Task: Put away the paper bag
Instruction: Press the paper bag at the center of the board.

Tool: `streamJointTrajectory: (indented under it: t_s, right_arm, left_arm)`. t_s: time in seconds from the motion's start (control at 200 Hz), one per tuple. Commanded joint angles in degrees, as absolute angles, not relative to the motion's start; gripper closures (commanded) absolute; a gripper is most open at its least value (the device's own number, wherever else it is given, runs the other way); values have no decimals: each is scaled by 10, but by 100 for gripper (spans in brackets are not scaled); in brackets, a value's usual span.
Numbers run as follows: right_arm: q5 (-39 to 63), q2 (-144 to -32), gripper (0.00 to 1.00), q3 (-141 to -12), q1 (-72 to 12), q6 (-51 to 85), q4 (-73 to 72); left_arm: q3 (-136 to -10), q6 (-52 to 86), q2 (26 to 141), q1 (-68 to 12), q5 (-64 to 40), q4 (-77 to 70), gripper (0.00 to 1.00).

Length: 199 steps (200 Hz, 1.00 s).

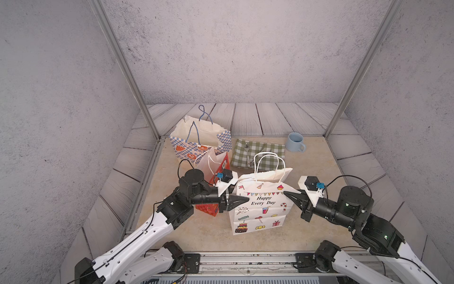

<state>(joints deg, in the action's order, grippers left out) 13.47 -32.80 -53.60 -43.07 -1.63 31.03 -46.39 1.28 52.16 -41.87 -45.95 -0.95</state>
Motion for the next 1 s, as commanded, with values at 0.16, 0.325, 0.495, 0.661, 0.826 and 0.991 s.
streamJointTrajectory:
  t_s: [0.16, 0.325, 0.495, 0.661, 0.826, 0.991]
  right_arm:
    - [146, -344, 99, -535, -433, -1, 304]
    - [128, -342, 98, -540, -433, 3, 325]
    - [132, -336, 85, -544, -433, 10, 346]
    - [89, -302, 49, -551, -433, 19, 375]
    - [31, -293, 26, -575, -433, -5, 440]
    - [82, -312, 13, -605, -433, -50, 453]
  left_arm:
    - [-479, 20, 517, -418, -482, -42, 67]
    - [-474, 24, 510, -418, -478, -47, 80]
    - [-472, 27, 507, -419, -476, -50, 89]
    - [-464, 27, 500, -418, -469, -54, 91]
    - [-464, 15, 485, -417, -459, -35, 93]
    - [-466, 25, 475, -417, -492, -30, 95]
